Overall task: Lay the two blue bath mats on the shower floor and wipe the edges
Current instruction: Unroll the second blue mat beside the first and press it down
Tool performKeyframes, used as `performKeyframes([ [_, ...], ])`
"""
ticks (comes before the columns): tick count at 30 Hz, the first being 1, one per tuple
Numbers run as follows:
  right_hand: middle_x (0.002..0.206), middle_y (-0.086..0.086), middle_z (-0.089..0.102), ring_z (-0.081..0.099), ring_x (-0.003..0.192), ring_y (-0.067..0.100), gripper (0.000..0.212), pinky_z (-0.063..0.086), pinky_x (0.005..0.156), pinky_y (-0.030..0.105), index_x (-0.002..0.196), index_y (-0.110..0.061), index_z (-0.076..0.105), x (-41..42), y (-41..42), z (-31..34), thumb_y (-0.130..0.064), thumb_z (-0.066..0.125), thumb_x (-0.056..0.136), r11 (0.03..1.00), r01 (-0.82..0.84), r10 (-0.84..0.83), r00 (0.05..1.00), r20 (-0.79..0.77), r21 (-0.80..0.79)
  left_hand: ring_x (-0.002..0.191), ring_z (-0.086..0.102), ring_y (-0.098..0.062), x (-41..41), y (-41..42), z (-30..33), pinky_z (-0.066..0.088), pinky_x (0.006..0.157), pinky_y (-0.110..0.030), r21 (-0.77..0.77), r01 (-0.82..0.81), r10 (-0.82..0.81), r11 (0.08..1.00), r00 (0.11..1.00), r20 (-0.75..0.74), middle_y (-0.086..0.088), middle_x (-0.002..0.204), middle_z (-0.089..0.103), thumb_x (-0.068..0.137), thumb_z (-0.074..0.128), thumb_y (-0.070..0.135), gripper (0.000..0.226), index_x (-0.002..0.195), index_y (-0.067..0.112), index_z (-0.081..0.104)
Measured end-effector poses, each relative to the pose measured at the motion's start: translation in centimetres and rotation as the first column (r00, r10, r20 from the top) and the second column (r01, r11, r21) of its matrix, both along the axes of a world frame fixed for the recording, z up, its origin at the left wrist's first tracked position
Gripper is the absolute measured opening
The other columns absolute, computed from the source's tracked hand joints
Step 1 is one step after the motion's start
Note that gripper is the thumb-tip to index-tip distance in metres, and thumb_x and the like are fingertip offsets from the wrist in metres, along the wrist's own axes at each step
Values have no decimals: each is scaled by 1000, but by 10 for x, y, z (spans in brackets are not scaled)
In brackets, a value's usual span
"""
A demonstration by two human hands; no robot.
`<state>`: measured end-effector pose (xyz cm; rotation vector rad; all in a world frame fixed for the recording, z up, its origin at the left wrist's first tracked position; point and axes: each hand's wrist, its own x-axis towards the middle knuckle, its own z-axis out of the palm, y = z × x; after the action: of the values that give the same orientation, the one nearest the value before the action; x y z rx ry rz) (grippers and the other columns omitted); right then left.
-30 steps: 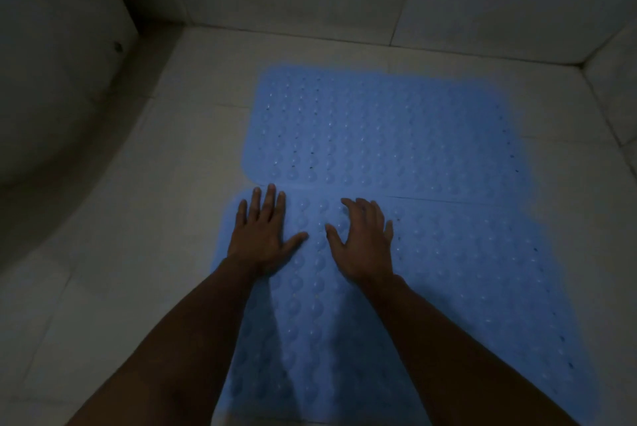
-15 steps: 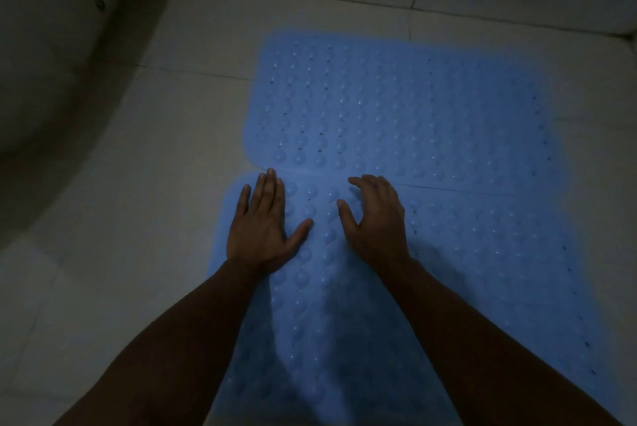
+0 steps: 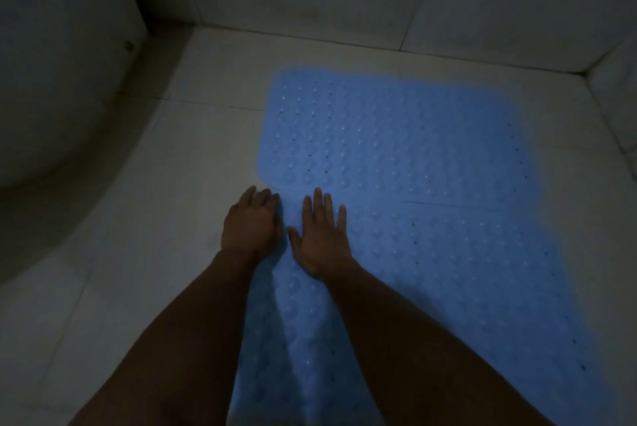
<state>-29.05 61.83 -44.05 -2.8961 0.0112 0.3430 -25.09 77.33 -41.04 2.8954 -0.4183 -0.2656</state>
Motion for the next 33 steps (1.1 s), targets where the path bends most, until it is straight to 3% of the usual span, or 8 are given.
performKeyframes([
  [4,168,14,1,-2,156,29,79,4,123,58,159,-8,15,-7,2,-15,-60,21,101,999,19,-12,983,183,-39,143,42,-41,-5,7,-13,48,101,-54,-28,-52,55,998,991,120,-18,146,55,91,30,39,64,140,7,56],
  [11,169,13,1,-3,156,26,84,4,123,58,159,-9,18,-10,-2,-20,-66,28,98,1000,13,-15,974,225,9,152,28,-36,-6,11,-23,38,111,-56,-68,-123,133,990,978,159,-15,152,49,99,30,39,59,144,9,54],
  [14,168,8,-15,-15,155,23,95,-10,123,55,161,-13,4,-6,-2,-14,-74,29,92,996,3,-11,996,83,90,152,27,-35,-2,17,-21,38,110,-55,-76,-164,175,983,971,165,-13,152,50,99,29,39,58,143,10,54],
  [17,166,4,-22,-21,153,22,95,-14,122,54,160,-16,-2,20,-11,9,-73,34,93,976,38,14,971,-239,212,152,26,-36,4,21,-15,38,109,-56,-58,-194,201,979,968,150,-13,152,50,99,28,39,58,143,11,54],
  [19,169,9,-1,1,156,25,84,1,126,46,160,-13,10,46,-26,39,-61,42,99,932,124,13,928,-373,340,152,25,-38,4,17,-8,37,109,-57,-37,-197,200,980,969,142,-14,152,50,98,32,38,57,142,11,55],
  [22,160,12,36,37,146,25,63,27,120,32,153,-10,38,73,-58,72,-38,55,99,871,205,-50,941,-335,446,152,24,-40,3,-5,-2,35,111,-57,-14,-177,178,984,978,107,-13,153,49,94,34,39,59,142,13,55],
  [29,136,8,63,59,127,24,35,42,109,31,129,-16,66,37,-149,80,-23,59,95,841,294,-265,956,-128,454,150,29,-42,-29,-119,-11,37,112,-60,-129,52,-44,990,997,68,-17,154,47,96,30,39,62,141,8,56],
  [33,129,3,67,62,120,20,29,45,105,30,120,-22,70,5,-189,64,-23,61,93,814,331,-362,932,-29,478,157,-12,-30,-48,-178,-32,3,126,-55,-64,167,-170,984,984,-59,-11,171,-5,100,17,60,80,162,8,14],
])
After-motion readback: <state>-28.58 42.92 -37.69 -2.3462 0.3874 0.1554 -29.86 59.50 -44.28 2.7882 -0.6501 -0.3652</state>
